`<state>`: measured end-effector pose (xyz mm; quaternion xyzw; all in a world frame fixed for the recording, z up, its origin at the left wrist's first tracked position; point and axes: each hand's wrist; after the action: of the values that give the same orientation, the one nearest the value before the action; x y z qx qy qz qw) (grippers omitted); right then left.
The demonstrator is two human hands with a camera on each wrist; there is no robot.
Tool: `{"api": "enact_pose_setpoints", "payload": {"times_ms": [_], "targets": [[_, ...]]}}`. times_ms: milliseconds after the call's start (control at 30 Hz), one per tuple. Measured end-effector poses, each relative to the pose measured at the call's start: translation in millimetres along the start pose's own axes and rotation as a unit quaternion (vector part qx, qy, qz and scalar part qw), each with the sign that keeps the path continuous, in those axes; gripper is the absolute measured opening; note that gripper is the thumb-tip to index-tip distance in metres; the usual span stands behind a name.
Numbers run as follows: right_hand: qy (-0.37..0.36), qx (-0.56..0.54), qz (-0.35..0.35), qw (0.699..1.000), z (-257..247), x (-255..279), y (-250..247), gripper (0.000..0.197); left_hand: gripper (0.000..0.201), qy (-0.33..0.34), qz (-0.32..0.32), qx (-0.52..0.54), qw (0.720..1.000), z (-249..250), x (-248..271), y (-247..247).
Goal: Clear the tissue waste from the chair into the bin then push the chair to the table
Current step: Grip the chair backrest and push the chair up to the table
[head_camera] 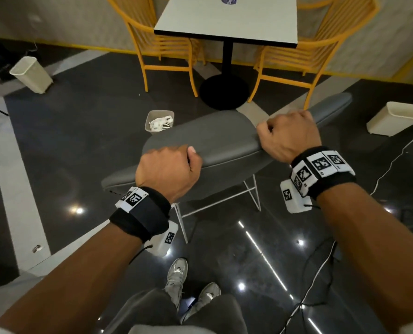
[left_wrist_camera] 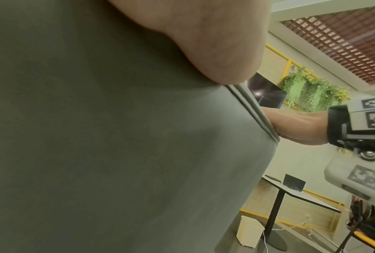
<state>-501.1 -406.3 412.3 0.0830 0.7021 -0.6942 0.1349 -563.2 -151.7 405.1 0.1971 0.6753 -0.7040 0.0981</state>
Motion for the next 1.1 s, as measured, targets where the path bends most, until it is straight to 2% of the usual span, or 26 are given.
{"api": "enact_pose_setpoints", "payload": {"times_ms": [200,367,633,800,900,1100], "targets": [[0.003,0.029,-0.006,1.000,-34,30,-2,0.060,0.037,0.018,-0.006,0.021,1.000,-45,10,-6],[0.002,0.029,0.009,1.000,-79,60,-14,0.063,0.044,0.035,-0.010,0.026,0.999,-98,14,-5],[-0.020,0.017,0.018,0.999,-147,85,-24,0.062,0.040,0.050,0.050,0.054,0.996,-178,-6,5],[-0.033,-0.024,0.018,0.999,-120,78,-22,0.061,0.041,0.060,0.036,0.048,0.996,-180,-13,9],[0.026,0.004,0.023,0.999,-98,74,-24,0.069,0.043,0.059,0.015,0.041,0.997,-182,-10,6],[0.044,0.036,0.054,0.997,-107,83,-16,0.067,0.043,0.055,0.008,0.026,0.998,-195,5,-1]]}}
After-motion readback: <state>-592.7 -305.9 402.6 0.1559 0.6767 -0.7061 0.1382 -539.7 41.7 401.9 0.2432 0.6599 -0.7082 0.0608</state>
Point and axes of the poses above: each hand's wrist, its own x-axis away from the middle knuckle, its own y-axis out of the palm, z = x × y, and after that the axes turned 12 degrees about z, right-handed
